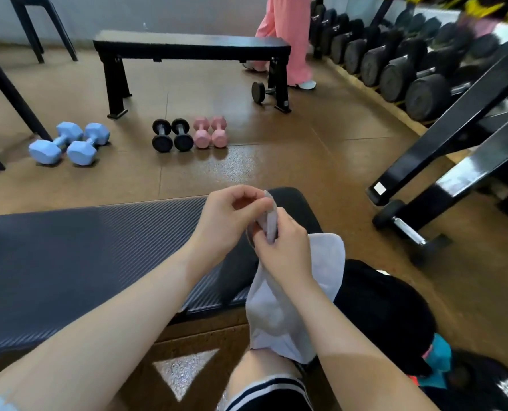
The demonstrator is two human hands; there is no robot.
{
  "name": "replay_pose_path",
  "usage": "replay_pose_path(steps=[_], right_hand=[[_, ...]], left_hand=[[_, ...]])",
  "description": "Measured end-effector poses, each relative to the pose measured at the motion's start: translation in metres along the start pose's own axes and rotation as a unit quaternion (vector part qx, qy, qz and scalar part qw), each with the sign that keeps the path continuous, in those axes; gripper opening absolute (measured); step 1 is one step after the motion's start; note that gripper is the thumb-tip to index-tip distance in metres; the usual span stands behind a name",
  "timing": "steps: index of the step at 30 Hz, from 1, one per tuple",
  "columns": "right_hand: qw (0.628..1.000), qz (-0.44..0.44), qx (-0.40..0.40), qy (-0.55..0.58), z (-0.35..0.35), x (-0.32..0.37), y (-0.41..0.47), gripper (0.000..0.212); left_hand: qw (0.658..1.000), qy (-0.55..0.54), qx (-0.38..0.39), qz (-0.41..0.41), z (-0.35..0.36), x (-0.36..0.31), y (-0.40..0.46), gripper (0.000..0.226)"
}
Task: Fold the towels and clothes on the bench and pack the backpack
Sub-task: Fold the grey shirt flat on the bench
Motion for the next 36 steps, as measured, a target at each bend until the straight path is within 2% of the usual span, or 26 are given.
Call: replay_pose_path(steps=[3,5,7,10,12,15,17,20,22,26,30,33,36], right_hand=[[0.998,-0.019,-0.028,0.047,-0.024,-0.01,-0.016,0.02],[0.999,-0.019,-0.046,0.004,-0.043,-0.026,-0.027,0.031],[0.997,-0.011,-0.059,-0.051,-0.06,-0.046,-0.036,0.031],[0.995,0.04,-0.051,-0.077,-0.085,-0.08,-0.061,0.018],[0.993,0.071,-0.044,-0.089,-0.099,-0.1,-0.08,0.014],[0.983,0.154,-0.095,-0.015,-0.122,-0.117,-0.105,0.017],[0.972,0.187,-0.13,0.054,-0.136,-0.119,-0.117,0.019],[0.978,0.127,-0.141,0.09,-0.16,-0.105,-0.117,0.021],[0.985,0.065,-0.126,0.094,-0.171,-0.091,-0.104,0.019],[0.997,-0.034,-0.053,0.046,-0.159,-0.06,-0.05,0.017],[0.994,-0.099,0.035,0.038,-0.097,-0.023,0.002,0.015],[0.986,-0.136,0.085,0.038,-0.03,0.007,0.028,0.011],[0.977,-0.134,0.163,0.033,0.048,0.025,0.047,0.01]], left_hand=[[0.999,0.005,0.033,-0.006,0.014,0.001,-0.001,0.015],[0.997,0.008,0.079,0.001,0.029,-0.001,-0.005,0.017],[0.992,0.022,0.122,0.007,0.049,-0.006,-0.009,0.017],[0.986,0.057,0.159,-0.013,0.089,-0.009,-0.021,0.023],[0.983,0.096,0.157,-0.022,0.108,-0.01,-0.029,0.016],[0.969,0.121,0.211,-0.048,0.128,-0.003,-0.049,0.02],[0.962,0.078,0.255,-0.054,0.138,0.001,-0.065,0.023],[0.963,-0.069,0.25,-0.07,0.14,0.002,-0.083,0.024],[0.962,-0.132,0.229,-0.074,0.133,-0.006,-0.09,0.023],[0.968,-0.166,0.158,-0.101,0.088,-0.018,-0.09,0.02],[0.976,-0.193,0.022,-0.097,0.01,-0.021,-0.085,0.018],[0.989,-0.015,-0.141,-0.041,-0.063,-0.005,-0.079,0.013],[0.955,0.131,-0.26,-0.057,-0.135,0.034,-0.072,0.011]])
Point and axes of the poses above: each hand's wrist, its own y-axis towards the middle knuckle, its own z-axis out of the palm, x = y × z, the point moved 3 cm from there along y, towards the middle knuckle, and after that the axes turned 9 degrees about -z, right-handed, at the moved point
